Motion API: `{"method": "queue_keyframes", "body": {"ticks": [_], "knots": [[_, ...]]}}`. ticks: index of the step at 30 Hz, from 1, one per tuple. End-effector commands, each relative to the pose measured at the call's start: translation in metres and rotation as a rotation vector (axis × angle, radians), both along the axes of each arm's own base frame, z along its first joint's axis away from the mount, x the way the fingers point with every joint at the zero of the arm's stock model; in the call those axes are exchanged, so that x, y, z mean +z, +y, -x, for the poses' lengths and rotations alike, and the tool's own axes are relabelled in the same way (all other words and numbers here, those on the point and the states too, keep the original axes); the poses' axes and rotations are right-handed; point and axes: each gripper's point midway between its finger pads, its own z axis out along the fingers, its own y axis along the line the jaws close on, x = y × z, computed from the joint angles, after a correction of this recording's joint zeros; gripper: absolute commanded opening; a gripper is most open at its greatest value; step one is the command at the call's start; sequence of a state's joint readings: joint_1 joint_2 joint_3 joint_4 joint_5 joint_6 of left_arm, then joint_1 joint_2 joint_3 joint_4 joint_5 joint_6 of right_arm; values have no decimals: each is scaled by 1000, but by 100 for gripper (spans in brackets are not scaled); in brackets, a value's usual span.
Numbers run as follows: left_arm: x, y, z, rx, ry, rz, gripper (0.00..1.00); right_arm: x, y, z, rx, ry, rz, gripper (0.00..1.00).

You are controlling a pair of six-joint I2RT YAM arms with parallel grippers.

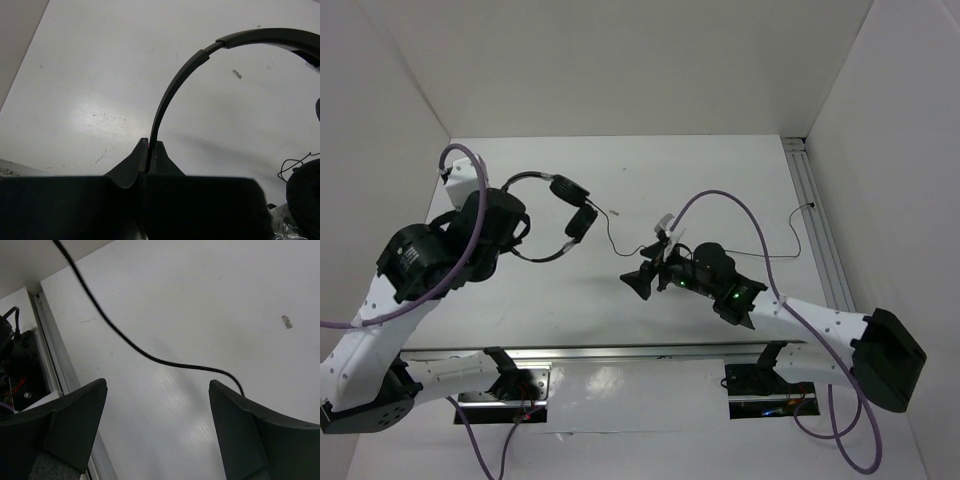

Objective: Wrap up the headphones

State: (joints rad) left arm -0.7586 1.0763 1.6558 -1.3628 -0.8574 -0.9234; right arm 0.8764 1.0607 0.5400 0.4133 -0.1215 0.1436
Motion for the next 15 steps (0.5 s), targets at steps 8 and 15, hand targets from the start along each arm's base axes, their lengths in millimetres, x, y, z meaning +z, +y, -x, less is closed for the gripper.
{"method": "queue_keyframes", "body": {"ticks": [8,15], "knots": [[31,19,9,-46,-43,-12,0,24,35,-18,111,-122,-72,77],[33,29,6,-8,-39,-45,0,27,36,6,261,-118,-5,77]]}}
